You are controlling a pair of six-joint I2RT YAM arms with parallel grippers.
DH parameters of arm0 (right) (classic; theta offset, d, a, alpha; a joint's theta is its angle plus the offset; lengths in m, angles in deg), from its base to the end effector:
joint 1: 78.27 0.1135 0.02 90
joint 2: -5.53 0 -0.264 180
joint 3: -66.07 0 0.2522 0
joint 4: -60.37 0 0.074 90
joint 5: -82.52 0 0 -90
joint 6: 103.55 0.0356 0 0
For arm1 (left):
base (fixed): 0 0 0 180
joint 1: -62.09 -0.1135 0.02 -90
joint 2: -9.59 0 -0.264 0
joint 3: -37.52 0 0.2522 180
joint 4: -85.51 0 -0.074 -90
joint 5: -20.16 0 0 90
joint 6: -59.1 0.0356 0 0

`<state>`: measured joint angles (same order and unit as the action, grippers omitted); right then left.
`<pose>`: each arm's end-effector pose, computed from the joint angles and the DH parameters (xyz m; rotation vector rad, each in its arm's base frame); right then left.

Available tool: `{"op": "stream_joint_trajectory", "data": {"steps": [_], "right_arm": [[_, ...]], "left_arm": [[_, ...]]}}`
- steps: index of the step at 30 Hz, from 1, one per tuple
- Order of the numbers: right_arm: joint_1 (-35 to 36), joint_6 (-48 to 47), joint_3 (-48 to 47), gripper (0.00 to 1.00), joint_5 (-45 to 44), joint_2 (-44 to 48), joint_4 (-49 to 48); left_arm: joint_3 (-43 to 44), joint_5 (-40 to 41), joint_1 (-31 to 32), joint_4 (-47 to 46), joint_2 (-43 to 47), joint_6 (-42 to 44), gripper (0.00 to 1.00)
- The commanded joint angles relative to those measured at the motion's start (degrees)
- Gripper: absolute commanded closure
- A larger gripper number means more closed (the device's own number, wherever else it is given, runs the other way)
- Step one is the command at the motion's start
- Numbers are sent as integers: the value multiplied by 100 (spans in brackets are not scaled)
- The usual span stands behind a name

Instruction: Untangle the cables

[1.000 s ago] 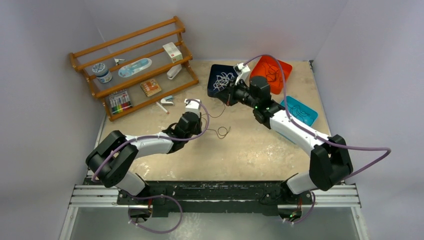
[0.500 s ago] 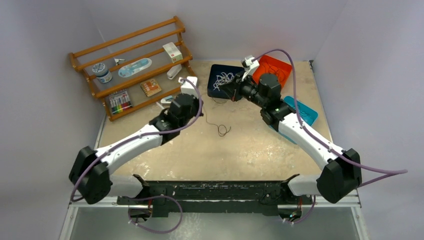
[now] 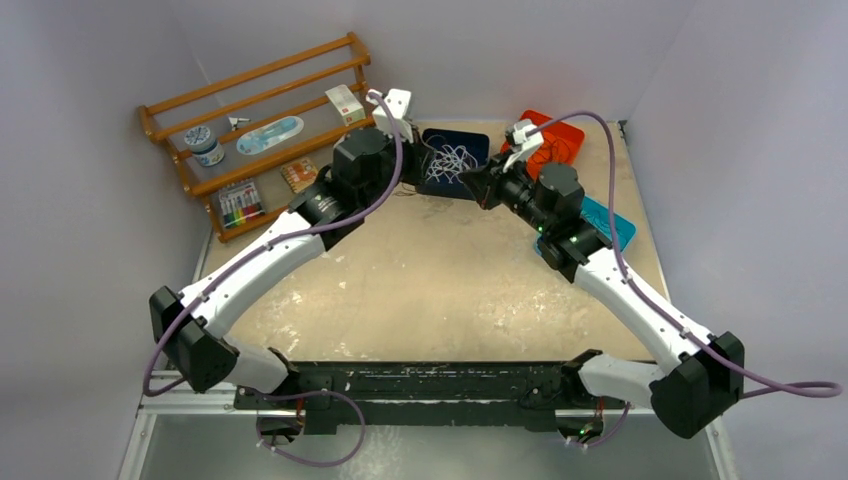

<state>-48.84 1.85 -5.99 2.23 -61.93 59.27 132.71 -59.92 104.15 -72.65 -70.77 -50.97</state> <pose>0.2398 0.1422 0.3884 -0.3255 1.4836 0.7558 0.2475 -0.2151 0.4250 0.1997 1.7243 -0.6613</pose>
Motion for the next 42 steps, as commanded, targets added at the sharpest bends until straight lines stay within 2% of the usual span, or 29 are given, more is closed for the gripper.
{"op": "stream_joint_trajectory", "data": {"steps": [1, 8, 10, 14, 20, 24, 29, 33, 42], "right_arm": [[-25, 153, 460, 89, -253, 339, 206], [-25, 317, 797, 87, -553, 693, 437], [-29, 339, 850, 82, -484, 664, 471], [-28, 337, 975, 80, -206, 392, 600], [-25, 72, 1223, 80, 376, -484, 467], [11, -197, 1149, 79, 1276, -1288, 196], [40, -450, 971, 75, 1354, -1882, 256], [80, -686, 716, 67, 1370, -2122, 554], [80, -1026, 716, 42, 837, -1722, 626]], "left_arm": [[361, -788, -17, -157, -234, -221, 100], [250, -1226, -21, -664, -603, -689, 100], [15, -946, -23, -653, -535, -706, 100], [-864, -184, -113, -545, -275, -826, 100], [-2536, 431, -155, -776, -5, -1093, 100], [-3467, 480, -156, -1270, -135, -1214, 100], [-3880, 578, -162, -1561, -387, -1311, 100], [-3943, 649, -156, -1581, -391, -1317, 100], [-4014, 644, -157, -1605, -519, -1254, 100]]}}
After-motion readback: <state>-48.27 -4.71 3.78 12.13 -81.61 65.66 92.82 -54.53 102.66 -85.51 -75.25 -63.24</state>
